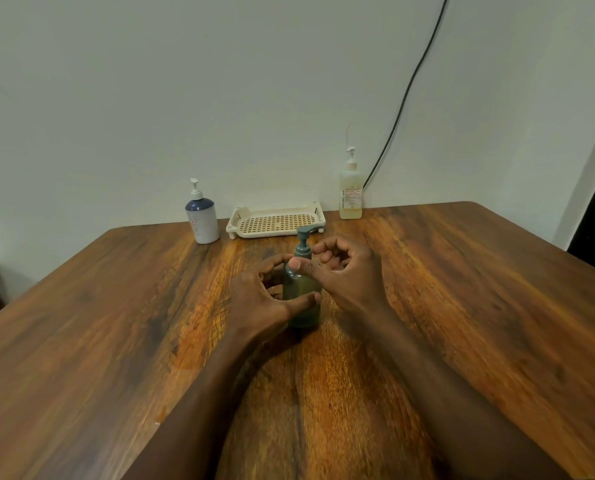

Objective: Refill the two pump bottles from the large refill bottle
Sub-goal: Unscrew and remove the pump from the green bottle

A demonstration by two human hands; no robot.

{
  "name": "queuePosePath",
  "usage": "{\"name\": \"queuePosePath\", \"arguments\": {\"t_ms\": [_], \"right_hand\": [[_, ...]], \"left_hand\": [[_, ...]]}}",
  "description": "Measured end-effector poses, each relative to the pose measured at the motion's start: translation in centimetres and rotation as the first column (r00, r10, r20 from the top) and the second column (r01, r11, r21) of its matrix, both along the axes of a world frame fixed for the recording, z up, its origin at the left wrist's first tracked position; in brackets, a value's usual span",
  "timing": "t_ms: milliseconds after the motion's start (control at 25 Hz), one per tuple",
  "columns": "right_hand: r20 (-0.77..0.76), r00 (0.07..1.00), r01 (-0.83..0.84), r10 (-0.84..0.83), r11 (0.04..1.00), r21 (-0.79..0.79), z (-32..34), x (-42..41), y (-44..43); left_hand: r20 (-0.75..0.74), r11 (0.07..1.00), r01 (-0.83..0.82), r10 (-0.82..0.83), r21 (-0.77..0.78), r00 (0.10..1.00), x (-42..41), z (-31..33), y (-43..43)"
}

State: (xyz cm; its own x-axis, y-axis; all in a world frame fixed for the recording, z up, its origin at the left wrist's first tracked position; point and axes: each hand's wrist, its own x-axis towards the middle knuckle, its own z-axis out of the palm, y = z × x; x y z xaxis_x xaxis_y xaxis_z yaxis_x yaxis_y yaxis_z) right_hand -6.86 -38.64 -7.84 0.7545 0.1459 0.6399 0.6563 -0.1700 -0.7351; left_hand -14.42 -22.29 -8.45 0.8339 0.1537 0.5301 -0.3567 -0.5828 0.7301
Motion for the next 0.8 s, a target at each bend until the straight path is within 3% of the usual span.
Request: {"name": "queuePosePath", "arguments": {"t_ms": [320,400,520,600,720,800], "right_hand": [[-0.173,0.971,-0.192,0.167,0.971,-0.143,-0.30,0.24,0.22],[-0.191,0.975,-0.141,0.114,0.981,-0.133,-0.32,-0.13,0.35],[-0.050,0.999,0.017,-0.023,0.994,-0.110,-0.29,-0.41,0.19],[-0.033,0.999,0.024,-0.026,0.998,-0.065,-0.34,-0.32,0.20],[-0.120,0.992,-0.038,0.031,0.997,-0.064,-0.71,-0.18,0.42],[-0.242,0.954,-0.178,0.176,0.984,0.011,-0.65,-0.26,0.53]], "left_hand": [[0.017,1.000,-0.015,0.014,0.003,1.000,0.65,-0.69,0.25],[0.019,1.000,0.000,0.000,0.013,1.000,0.59,-0.66,0.08],[0.006,1.000,0.020,-0.020,0.021,1.000,0.49,-0.70,-0.03],[0.005,0.999,0.023,-0.024,0.045,1.000,0.61,-0.71,0.01],[0.001,0.998,0.022,-0.022,0.056,1.000,0.66,-0.75,0.07],[0.002,0.999,0.014,-0.014,0.034,1.000,0.61,-0.69,0.12]]}}
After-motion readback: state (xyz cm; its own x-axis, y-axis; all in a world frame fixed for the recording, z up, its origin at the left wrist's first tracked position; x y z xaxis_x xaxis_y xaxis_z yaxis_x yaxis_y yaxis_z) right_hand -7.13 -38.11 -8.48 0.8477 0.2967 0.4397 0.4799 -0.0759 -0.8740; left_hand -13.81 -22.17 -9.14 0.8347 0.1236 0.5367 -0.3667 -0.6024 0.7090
